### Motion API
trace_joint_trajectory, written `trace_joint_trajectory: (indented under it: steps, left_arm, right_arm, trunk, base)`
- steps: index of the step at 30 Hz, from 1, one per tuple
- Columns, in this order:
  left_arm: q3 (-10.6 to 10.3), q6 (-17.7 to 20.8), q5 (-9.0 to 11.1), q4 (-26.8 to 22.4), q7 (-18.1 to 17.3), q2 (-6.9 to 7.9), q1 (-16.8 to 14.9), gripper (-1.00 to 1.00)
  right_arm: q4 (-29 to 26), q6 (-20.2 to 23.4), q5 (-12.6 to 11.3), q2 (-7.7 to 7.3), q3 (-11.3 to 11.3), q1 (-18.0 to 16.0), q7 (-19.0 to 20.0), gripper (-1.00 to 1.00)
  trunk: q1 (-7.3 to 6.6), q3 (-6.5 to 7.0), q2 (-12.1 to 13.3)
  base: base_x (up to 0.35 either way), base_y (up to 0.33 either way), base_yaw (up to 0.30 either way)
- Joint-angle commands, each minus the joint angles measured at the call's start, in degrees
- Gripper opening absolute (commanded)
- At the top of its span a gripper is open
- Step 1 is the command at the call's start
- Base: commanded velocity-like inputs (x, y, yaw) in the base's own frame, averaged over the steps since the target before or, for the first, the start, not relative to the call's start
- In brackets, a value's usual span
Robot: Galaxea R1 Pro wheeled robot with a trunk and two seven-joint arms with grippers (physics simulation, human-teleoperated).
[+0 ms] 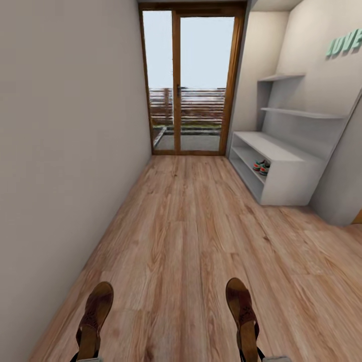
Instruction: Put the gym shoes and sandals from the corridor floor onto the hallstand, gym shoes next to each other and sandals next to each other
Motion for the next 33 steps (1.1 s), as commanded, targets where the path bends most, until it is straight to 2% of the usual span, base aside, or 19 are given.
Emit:
trace_joint_trajectory:
  steps: [1, 10, 33]
  left_arm:
    - [0.5, -0.2, -0.6, 0.0, -0.3, -0.04, 0.0, -1.0]
    - [0.5, -0.2, -0.6, 0.0, -0.3, -0.05, 0.0, -1.0]
    - [0.5, -0.2, -0.6, 0.0, -0.3, -0.05, 0.0, -1.0]
  right_arm:
    - [0.0, -0.2, 0.2, 0.04, -0.5, 0.0, 0.4, -1.0]
    - [0.0, -0.2, 0.2, 0.05, -0.5, 0.0, 0.4, -1.0]
    - [0.0, -0.2, 0.2, 0.07, -0.5, 0.0, 0.4, -1.0]
  trunk:
    - [0.02, -0.05, 0.0]
    - [0.02, -0.05, 0.0]
    - [0.02, -0.05, 0.0]
  base:
    - [0.34, 0.0, 0.0]
    - [0.34, 0.0, -0.14]
    - [0.34, 0.0, -0.006]
